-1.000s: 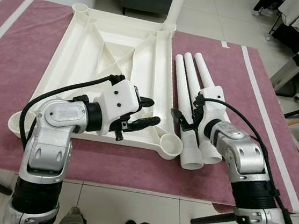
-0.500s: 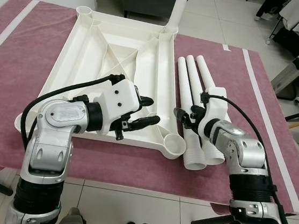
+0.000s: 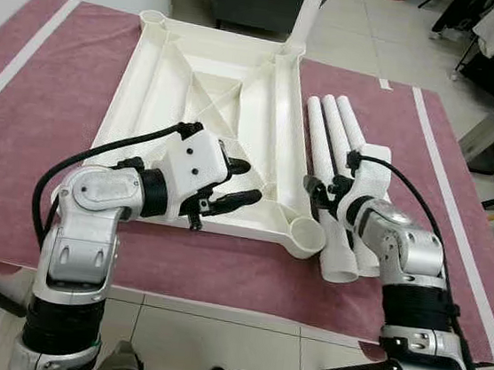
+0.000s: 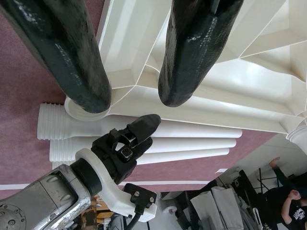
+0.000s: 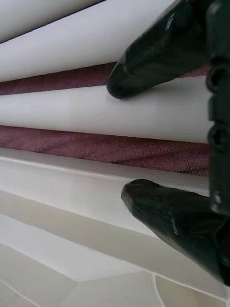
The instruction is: Building children table
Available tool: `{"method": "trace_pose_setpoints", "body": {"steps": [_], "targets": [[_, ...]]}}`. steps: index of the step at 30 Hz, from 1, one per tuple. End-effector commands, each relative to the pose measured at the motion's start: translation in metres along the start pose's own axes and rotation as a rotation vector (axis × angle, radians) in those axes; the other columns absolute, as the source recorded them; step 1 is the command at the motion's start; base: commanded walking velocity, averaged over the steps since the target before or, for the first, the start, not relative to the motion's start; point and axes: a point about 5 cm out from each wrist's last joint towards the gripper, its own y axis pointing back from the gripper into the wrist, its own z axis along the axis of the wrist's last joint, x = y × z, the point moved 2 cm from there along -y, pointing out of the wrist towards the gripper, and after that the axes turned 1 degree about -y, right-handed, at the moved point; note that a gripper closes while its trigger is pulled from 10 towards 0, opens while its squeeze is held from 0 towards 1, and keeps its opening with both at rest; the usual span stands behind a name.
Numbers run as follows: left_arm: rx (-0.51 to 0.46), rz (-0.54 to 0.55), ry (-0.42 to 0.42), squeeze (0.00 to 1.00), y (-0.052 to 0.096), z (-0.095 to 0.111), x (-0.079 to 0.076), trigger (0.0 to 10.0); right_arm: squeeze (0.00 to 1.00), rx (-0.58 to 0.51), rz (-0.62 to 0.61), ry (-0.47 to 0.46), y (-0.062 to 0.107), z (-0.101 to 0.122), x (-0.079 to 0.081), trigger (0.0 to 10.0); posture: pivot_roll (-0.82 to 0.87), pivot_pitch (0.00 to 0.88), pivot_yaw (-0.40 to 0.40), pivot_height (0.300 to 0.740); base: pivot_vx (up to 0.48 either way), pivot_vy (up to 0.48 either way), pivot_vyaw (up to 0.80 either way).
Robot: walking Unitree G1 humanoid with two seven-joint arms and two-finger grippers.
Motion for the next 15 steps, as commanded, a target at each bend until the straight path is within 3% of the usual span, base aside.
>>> {"method": "trace_pose_setpoints", "body": {"steps": [1, 6, 9, 10, 13, 15], "targets": [[0.011, 0.288, -0.001, 0.00, 0.002, -0.001, 0.018, 10.0, 0.00, 0.227, -0.142, -0.113, 0.000, -0.057, -0.028, 10.0, 0.08, 0.154, -0.059, 0.740, 0.000, 0.000, 0.00], [0.018, 0.287, 0.000, 0.00, 0.003, -0.003, 0.017, 10.0, 0.00, 0.172, -0.182, -0.165, 0.000, -0.054, -0.035, 10.0, 0.09, 0.152, -0.061, 0.740, 0.000, 0.000, 0.00], [0.024, 0.288, 0.000, 0.00, 0.003, -0.005, 0.016, 10.0, 0.00, 0.054, -0.131, -0.139, 0.001, -0.038, -0.033, 10.0, 0.09, 0.151, -0.061, 0.740, 0.000, 0.000, 0.00], [0.029, 0.289, 0.001, 0.00, 0.003, -0.006, 0.016, 10.0, 0.00, -0.043, -0.056, -0.135, 0.004, -0.023, -0.029, 10.0, 0.09, 0.151, -0.061, 0.740, 0.000, 0.000, 0.00], [0.030, 0.289, 0.001, 0.00, 0.004, -0.006, 0.015, 10.0, 0.00, -0.061, -0.035, -0.139, 0.006, -0.021, -0.028, 10.0, 0.09, 0.151, -0.061, 0.740, 0.000, 0.000, 0.00], [0.033, 0.288, 0.001, 0.00, 0.004, -0.007, 0.015, 10.0, 0.00, -0.084, -0.009, -0.193, 0.008, -0.018, -0.030, 10.0, 0.09, 0.154, -0.061, 0.740, 0.000, 0.000, 0.00]]}}
